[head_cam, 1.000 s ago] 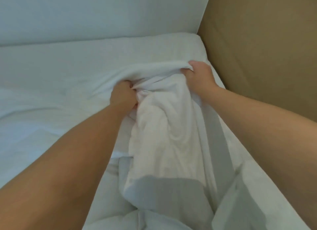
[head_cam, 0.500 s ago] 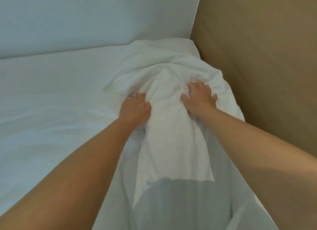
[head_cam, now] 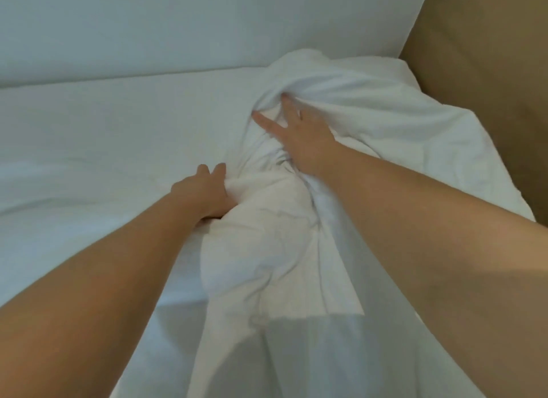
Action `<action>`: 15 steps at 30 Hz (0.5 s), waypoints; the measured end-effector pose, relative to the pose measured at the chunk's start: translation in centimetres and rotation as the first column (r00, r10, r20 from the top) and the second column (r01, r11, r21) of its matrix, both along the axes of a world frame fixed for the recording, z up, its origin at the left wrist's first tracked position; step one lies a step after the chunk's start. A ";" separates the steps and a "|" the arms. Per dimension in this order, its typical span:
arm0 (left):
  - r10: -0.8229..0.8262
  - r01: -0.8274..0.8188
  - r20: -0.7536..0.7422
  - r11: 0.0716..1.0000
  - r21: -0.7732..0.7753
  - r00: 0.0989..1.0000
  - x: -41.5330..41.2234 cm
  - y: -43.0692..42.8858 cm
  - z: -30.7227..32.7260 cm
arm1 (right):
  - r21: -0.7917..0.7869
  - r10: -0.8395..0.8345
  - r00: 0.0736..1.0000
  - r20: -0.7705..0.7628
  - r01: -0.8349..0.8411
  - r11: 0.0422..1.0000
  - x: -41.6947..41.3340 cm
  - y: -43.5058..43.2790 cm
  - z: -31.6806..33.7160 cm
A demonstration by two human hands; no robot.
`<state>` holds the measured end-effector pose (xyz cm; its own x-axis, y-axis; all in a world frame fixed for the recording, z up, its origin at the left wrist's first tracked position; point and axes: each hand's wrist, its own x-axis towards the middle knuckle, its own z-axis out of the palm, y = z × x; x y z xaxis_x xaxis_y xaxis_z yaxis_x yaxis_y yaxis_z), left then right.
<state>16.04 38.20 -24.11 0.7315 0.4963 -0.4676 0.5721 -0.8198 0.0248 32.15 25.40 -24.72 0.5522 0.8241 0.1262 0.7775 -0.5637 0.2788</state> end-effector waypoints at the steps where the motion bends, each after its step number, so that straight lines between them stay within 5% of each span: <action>1: 0.013 -0.013 0.010 1.000 -0.016 1.000 -0.4 0.2 0.0 | -0.097 0.027 0.993 -0.118 -0.038 0.995 -0.1 0.8 0.2; 3: 0.068 -0.067 0.008 0.993 -0.095 0.998 -1.6 0.6 0.2 | -0.219 0.026 0.965 -0.261 -0.085 0.972 -0.4 0.8 0.4; 6: 0.068 -0.112 -0.187 0.965 -0.236 0.980 -4.0 -0.1 2.2 | -0.221 0.000 0.969 -0.247 -0.056 0.974 -1.3 -1.7 1.6; 9: -0.092 0.084 -0.295 0.996 -0.039 0.951 -3.5 0.1 6.3 | -0.215 -0.050 0.971 -0.236 -0.002 0.977 -0.7 -4.6 5.1; 12: -0.009 -0.014 0.096 0.973 0.231 0.995 0.1 2.4 12.8 | -0.032 -0.251 0.944 -0.216 0.250 0.968 3.6 -6.4 13.0; 15: 0.085 -0.239 0.551 0.947 0.214 0.830 2.6 4.0 17.0 | 0.197 -0.435 0.862 -0.258 0.488 0.850 7.4 -8.0 19.4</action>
